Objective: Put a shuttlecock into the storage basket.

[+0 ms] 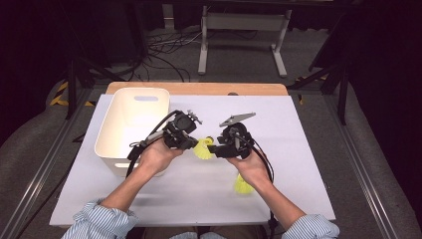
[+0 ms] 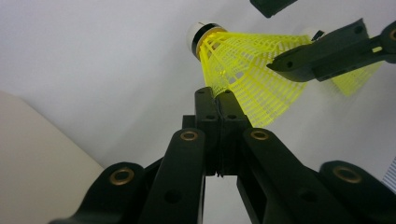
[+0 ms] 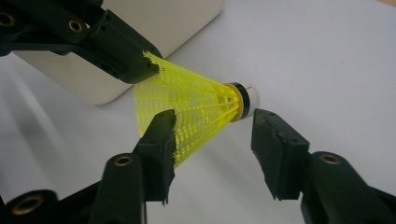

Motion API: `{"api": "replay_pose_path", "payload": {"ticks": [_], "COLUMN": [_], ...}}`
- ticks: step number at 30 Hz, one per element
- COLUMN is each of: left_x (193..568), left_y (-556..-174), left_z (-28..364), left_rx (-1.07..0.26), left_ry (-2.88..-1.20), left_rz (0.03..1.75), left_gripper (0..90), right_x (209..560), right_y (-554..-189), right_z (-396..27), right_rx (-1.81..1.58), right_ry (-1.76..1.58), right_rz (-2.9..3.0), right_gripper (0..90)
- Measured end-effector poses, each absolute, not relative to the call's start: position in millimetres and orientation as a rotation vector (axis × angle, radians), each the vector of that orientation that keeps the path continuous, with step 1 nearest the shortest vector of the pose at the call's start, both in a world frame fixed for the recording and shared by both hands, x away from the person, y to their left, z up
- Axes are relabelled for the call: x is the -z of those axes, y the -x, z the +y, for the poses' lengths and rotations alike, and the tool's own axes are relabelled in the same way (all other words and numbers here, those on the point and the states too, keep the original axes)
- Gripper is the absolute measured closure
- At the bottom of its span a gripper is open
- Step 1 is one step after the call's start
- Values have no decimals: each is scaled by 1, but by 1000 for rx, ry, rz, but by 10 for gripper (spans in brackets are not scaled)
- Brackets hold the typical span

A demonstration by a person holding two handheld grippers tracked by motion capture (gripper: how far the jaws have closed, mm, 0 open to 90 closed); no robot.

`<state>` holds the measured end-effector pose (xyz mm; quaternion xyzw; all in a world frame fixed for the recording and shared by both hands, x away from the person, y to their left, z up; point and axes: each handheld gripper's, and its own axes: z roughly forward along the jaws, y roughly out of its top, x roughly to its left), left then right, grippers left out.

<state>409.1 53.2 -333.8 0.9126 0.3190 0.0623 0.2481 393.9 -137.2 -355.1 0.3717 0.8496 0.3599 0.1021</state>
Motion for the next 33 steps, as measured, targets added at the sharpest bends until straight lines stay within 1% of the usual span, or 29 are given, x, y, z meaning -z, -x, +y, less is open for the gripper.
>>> {"api": "replay_pose_path", "payload": {"ticks": [2, 6, 13, 33], "left_x": [334, 333, 332, 326], "left_y": [-409, -410, -412, -411], "left_z": [53, 55, 55, 61], "left_rx": [-170, -174, -165, -168], "left_ry": [-2486, -2480, -2476, -2453], "left_rz": [870, 873, 879, 878], "left_gripper": [900, 900, 900, 899], "right_x": [355, 356, 355, 359], "right_y": [-393, -390, -384, -374], "right_z": [-138, -143, -155, -174], "right_rx": [-1068, -1097, -1151, -1135], "right_ry": [-1097, -1086, -1068, -1013], "right_rz": [2505, 2482, 2437, 2393], "right_gripper": [463, 386, 317, 254]}}
